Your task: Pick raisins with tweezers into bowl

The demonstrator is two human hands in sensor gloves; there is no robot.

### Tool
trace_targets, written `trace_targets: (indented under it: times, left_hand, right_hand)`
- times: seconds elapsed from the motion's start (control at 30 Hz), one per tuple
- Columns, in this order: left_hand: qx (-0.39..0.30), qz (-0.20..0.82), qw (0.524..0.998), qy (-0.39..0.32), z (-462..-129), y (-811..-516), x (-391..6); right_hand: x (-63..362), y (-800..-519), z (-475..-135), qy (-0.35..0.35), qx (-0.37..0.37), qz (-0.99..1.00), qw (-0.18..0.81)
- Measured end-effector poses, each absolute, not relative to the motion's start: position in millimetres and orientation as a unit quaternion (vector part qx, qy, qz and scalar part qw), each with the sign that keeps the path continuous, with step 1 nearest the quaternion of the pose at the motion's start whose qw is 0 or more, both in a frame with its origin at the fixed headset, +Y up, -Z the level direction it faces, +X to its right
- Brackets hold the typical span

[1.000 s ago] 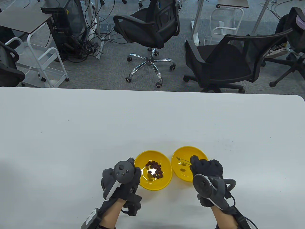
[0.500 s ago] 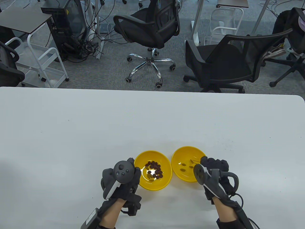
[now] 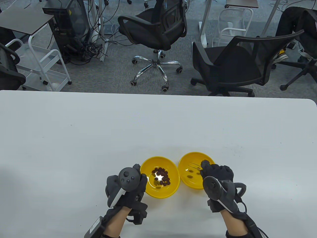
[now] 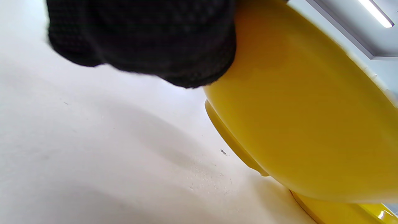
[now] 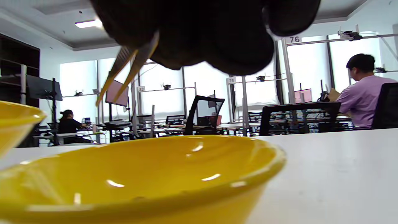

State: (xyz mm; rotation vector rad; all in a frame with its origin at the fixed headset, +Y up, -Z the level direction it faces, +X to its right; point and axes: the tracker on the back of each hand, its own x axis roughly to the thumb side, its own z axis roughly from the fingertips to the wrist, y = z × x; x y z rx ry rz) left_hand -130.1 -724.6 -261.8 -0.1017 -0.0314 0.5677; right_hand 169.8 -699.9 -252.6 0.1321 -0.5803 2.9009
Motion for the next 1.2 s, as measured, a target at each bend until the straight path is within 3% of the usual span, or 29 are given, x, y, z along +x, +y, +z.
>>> trace_targets:
  times: [0.23,0.4,0.87,1.2]
  left_hand:
    - [-0.052,0.281,0.958,-0.023,-260.6,-725.0,-127.7]
    - [-0.052,0.281,0.958,-0.025,-260.2,-725.2,-126.9]
    - [-0.051,0.284,0.957,-0.031,-259.3,-725.0,-123.9]
    - [-0.047,0.281,0.958,-0.02,-261.0,-725.5,-127.7]
  right_hand:
    - [122.6,-699.9,-229.6,-0.177,0.173,0.966,0.072]
    - [104.9,-705.6,-223.8,-0.162,0.209,0.963,0.047]
    - [98.0,-710.7,-224.1,-0.154,0.216,0.964,0.029]
    - [117.5,-700.8,-229.1,-0.181,0.176,0.964,0.081]
